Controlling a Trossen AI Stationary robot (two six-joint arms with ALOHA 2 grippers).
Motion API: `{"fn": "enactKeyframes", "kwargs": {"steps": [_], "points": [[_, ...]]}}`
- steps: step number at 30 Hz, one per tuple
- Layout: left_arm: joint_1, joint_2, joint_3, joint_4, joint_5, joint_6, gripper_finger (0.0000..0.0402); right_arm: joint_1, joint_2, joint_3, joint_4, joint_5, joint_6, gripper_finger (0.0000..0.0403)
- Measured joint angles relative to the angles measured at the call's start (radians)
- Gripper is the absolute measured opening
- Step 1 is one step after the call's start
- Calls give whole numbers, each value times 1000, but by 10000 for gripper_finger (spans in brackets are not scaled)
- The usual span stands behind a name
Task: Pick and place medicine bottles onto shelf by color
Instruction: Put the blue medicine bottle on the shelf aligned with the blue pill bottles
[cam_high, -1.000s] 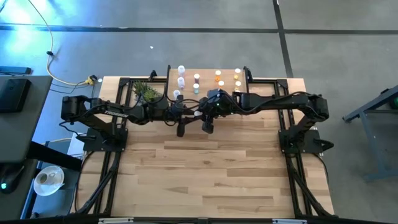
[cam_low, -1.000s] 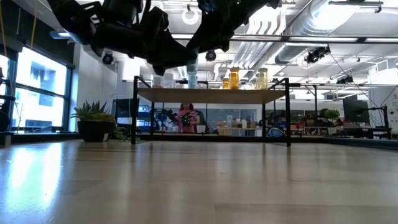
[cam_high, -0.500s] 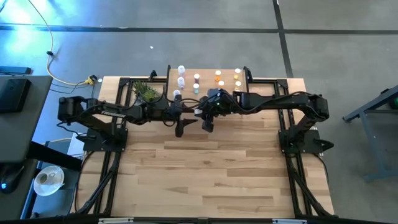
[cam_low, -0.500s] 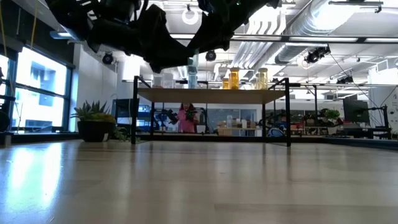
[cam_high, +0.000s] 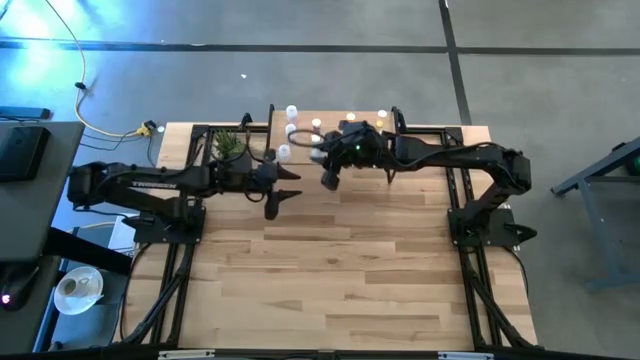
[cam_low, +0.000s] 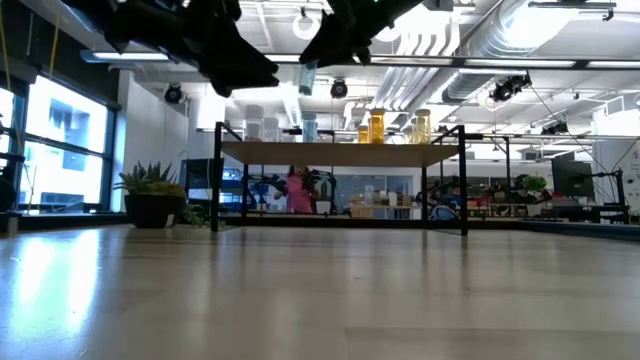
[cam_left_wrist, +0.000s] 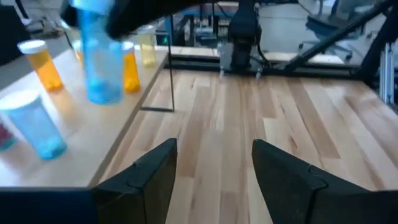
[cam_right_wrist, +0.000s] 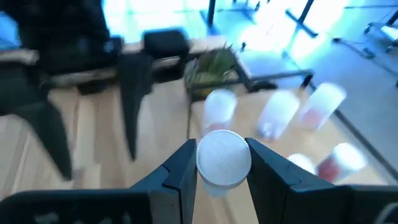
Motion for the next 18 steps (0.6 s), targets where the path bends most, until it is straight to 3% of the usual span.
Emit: {"fn": "enactKeyframes", "kwargs": {"steps": [9, 18], "points": [[-2, -56, 0, -79, -104, -25, 200, -40, 11, 58, 53, 1, 54, 103], [-2, -56, 0, -85, -130, -25, 200, -49, 88, 57, -57, -9, 109, 103]]}}
